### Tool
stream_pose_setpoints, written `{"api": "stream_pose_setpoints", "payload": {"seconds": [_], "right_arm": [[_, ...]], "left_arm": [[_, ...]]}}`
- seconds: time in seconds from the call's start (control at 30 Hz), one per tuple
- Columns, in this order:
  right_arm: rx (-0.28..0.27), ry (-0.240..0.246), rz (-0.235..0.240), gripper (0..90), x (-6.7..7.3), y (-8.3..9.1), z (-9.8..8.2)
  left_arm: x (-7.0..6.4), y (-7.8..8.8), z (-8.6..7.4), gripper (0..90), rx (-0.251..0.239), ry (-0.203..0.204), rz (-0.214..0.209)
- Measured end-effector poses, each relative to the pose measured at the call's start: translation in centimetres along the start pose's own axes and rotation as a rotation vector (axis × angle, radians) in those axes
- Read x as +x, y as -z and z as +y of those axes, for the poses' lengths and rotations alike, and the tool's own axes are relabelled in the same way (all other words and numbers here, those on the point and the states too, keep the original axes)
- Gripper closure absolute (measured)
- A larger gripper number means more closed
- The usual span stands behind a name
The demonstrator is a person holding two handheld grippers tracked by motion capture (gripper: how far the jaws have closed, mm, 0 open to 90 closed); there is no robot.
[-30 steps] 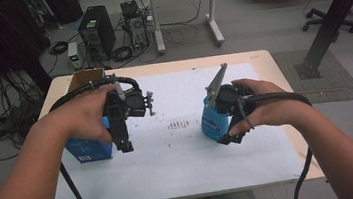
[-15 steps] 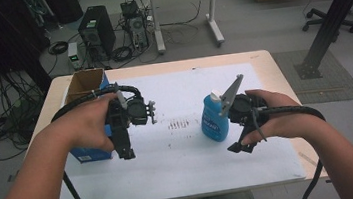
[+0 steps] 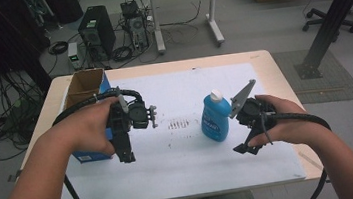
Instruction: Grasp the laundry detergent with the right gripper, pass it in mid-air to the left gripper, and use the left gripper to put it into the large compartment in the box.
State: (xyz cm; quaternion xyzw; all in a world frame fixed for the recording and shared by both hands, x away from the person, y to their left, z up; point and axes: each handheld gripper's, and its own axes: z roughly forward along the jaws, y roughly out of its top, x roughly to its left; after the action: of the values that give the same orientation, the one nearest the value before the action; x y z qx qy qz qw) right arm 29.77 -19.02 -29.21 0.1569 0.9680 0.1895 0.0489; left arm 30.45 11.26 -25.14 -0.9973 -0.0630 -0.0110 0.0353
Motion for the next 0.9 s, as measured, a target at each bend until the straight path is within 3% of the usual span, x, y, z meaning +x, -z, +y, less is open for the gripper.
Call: {"api": "stream_pose_setpoints", "payload": {"seconds": [0.9], "right_arm": [[-0.080,-0.131,-0.022,4.1,-2.8,-2.3,-3.3]], "left_arm": [[-0.4,-1.0,0.4,0.2,0.017,-0.019,-0.010]]}}
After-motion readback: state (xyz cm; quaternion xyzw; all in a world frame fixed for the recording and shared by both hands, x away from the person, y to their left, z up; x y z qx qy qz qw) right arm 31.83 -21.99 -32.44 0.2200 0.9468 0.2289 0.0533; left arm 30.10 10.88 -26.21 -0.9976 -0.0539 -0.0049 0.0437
